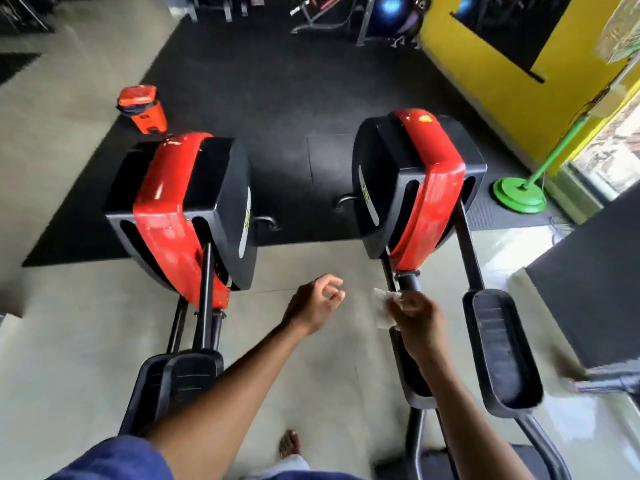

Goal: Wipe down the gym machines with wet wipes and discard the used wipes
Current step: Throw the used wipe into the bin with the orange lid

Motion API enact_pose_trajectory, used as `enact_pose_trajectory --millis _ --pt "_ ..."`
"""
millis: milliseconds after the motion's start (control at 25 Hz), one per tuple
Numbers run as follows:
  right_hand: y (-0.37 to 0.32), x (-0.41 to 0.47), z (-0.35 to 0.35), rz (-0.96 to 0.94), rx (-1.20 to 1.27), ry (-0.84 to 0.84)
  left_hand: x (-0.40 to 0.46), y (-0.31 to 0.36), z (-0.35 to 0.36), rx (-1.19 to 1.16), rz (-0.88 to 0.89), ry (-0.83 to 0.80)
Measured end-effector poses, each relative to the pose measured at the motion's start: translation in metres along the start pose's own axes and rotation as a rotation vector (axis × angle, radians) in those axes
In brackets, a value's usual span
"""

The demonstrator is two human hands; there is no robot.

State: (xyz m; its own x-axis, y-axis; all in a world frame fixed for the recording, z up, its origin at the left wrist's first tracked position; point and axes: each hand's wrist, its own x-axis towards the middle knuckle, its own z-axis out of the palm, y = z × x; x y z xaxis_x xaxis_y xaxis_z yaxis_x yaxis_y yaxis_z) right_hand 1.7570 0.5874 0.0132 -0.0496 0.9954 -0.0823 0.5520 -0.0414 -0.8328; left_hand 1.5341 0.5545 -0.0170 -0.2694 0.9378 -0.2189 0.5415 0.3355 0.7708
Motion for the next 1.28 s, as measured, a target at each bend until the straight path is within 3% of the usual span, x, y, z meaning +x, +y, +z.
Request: enact_pose_trajectory --millis 280,560,760,1040,1280 --pt "-0.060 0.162 0.083 -0.124 -0.077 -0.109 0.155 -0.031 -0.084 -0.016 -0.061 0.066" --pt "-0.119 0.376 0.149 -0.136 0.048 -0.176 0.351 -0.017 -0.136 0.093 -0.082 -0.013" --pt "-0.173 0.517 0.189 -0.184 -0.002 -0.297 0.469 -0.010 -0.187 -0.036 -0.160 0.116" --pt "-0.242 0.709 0.311 -0.228 -0.088 -0.438 0.654 -0.058 -0.258 -0.153 -0.205 0.182" --pt "-0.327 0.855 0.398 -0.283 -0.173 -0.484 0.809 -0.085 -0.351 -0.088 -0.235 0.140"
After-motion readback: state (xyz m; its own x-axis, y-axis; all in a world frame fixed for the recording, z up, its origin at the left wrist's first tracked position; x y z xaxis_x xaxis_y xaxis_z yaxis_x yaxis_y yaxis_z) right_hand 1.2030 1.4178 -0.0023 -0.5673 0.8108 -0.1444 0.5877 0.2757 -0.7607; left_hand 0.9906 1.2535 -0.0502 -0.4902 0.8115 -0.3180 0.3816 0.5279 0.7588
